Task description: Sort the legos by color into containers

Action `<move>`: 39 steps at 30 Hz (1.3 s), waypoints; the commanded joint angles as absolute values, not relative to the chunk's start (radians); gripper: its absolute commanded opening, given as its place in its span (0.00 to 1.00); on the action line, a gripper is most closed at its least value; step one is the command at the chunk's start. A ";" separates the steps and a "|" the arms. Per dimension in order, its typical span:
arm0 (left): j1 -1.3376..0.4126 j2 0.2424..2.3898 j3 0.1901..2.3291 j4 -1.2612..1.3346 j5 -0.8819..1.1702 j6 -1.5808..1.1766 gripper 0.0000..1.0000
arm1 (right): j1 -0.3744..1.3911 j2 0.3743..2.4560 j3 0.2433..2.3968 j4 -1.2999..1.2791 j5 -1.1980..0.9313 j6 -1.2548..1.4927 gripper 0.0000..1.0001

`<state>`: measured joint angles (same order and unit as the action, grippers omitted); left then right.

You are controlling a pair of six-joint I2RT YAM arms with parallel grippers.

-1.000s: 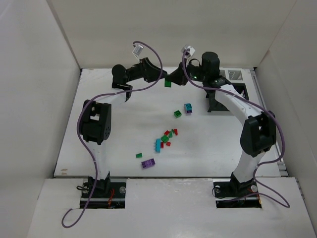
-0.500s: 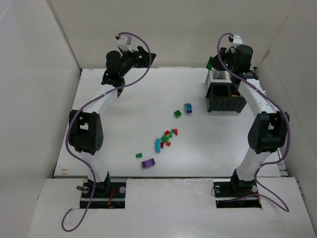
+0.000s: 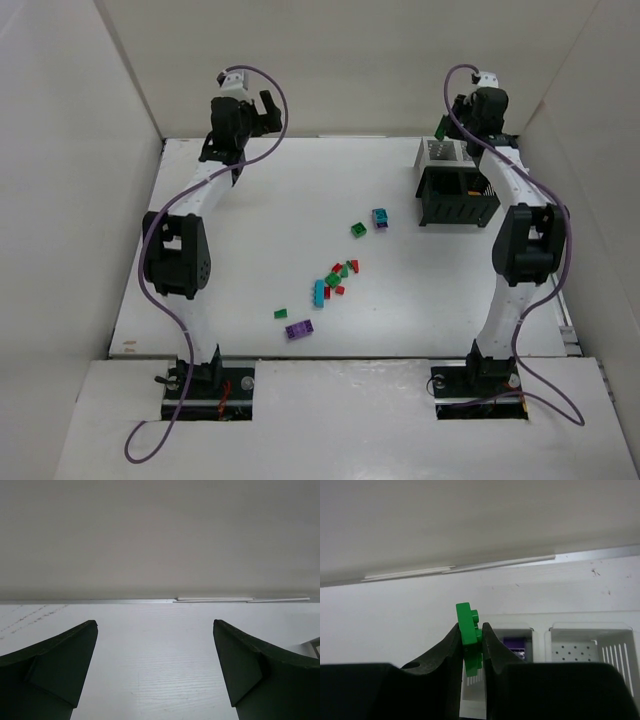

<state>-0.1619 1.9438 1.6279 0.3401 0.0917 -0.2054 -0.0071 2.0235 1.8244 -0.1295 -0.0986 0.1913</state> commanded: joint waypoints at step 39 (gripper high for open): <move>-0.327 1.539 1.299 0.241 0.202 -0.143 1.00 | 0.290 1.637 1.437 -0.242 0.035 0.081 0.73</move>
<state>-0.3252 1.6115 1.3167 0.2249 0.1780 -0.1223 0.2737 1.6722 1.4643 -0.2241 -0.0109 0.1055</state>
